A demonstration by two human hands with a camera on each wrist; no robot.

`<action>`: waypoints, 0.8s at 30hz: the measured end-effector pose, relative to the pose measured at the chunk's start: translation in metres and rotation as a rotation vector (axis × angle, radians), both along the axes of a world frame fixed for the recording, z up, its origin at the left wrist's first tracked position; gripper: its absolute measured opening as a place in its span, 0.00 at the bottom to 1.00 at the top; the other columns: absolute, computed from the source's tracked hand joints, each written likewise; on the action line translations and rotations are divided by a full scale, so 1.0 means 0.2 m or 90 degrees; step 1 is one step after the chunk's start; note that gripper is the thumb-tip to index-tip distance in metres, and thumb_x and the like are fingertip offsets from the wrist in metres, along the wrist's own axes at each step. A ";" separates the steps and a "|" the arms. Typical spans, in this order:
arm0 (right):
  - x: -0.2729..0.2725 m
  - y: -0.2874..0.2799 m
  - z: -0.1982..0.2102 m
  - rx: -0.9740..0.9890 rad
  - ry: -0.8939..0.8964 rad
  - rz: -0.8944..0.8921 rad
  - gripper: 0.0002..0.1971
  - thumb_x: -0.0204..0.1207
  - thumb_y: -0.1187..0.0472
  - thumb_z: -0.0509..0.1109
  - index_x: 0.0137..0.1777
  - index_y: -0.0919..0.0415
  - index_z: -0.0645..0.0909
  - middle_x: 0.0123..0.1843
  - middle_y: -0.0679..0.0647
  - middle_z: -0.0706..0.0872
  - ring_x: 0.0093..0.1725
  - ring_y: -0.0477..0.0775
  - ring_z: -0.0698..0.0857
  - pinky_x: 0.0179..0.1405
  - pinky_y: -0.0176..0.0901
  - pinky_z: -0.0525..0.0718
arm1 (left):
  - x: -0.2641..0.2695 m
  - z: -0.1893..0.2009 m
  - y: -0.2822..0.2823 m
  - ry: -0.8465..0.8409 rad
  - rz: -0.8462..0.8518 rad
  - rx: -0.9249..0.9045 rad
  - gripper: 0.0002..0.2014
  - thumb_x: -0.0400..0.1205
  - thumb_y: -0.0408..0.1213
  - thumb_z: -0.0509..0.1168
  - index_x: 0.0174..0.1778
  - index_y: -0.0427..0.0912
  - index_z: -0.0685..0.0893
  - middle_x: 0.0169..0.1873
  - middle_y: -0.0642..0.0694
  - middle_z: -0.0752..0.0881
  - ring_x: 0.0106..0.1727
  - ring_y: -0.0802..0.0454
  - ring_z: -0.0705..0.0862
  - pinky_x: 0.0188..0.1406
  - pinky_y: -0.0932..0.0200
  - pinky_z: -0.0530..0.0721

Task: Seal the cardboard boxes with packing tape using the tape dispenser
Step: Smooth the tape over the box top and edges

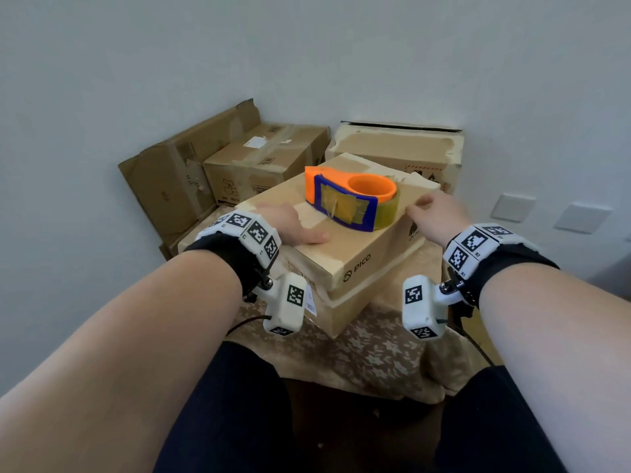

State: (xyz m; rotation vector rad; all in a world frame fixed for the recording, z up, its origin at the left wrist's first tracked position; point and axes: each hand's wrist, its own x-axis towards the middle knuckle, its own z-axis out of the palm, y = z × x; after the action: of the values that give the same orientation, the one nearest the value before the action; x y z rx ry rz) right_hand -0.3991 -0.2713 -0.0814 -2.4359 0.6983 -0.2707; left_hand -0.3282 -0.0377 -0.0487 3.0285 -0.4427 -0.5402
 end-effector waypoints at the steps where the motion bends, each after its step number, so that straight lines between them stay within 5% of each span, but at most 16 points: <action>1: 0.03 -0.02 -0.01 0.013 -0.009 -0.020 0.24 0.79 0.48 0.63 0.72 0.59 0.75 0.66 0.61 0.81 0.62 0.64 0.82 0.63 0.55 0.80 | 0.01 0.00 -0.01 0.011 0.009 0.000 0.47 0.72 0.74 0.59 0.72 0.34 0.72 0.64 0.39 0.80 0.61 0.43 0.81 0.62 0.51 0.79; 6: 0.15 -0.08 -0.04 0.068 0.027 -0.022 0.34 0.82 0.46 0.62 0.85 0.53 0.54 0.85 0.61 0.57 0.79 0.66 0.67 0.74 0.55 0.68 | 0.08 -0.03 -0.02 0.069 0.069 -0.053 0.49 0.66 0.72 0.67 0.74 0.37 0.69 0.65 0.39 0.78 0.62 0.41 0.80 0.58 0.45 0.84; 10: 0.20 -0.10 -0.05 0.145 0.043 -0.007 0.37 0.80 0.48 0.63 0.86 0.48 0.50 0.87 0.56 0.40 0.83 0.66 0.56 0.77 0.57 0.63 | 0.10 -0.03 -0.02 0.106 0.104 -0.092 0.50 0.63 0.70 0.72 0.73 0.39 0.70 0.63 0.40 0.78 0.59 0.43 0.82 0.54 0.45 0.86; 18: 0.13 -0.22 -0.04 0.216 -0.013 -0.028 0.45 0.68 0.45 0.77 0.82 0.51 0.59 0.80 0.59 0.66 0.75 0.63 0.70 0.75 0.60 0.69 | 0.06 0.01 -0.03 0.154 0.169 -0.203 0.41 0.69 0.52 0.78 0.74 0.38 0.69 0.64 0.39 0.77 0.56 0.41 0.85 0.50 0.43 0.89; 24: 0.00 -0.23 -0.04 0.103 0.041 -0.094 0.48 0.56 0.31 0.66 0.79 0.47 0.65 0.75 0.61 0.70 0.74 0.66 0.70 0.71 0.61 0.73 | 0.05 0.00 -0.04 0.148 0.249 -0.296 0.38 0.66 0.46 0.82 0.66 0.32 0.74 0.58 0.34 0.84 0.56 0.36 0.86 0.57 0.38 0.85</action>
State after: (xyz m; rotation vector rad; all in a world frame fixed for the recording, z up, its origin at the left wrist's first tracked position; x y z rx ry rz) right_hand -0.3982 -0.3171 -0.0892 -2.2520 0.8943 -0.1872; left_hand -0.3191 -0.0448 -0.0493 2.4755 0.0381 -0.6420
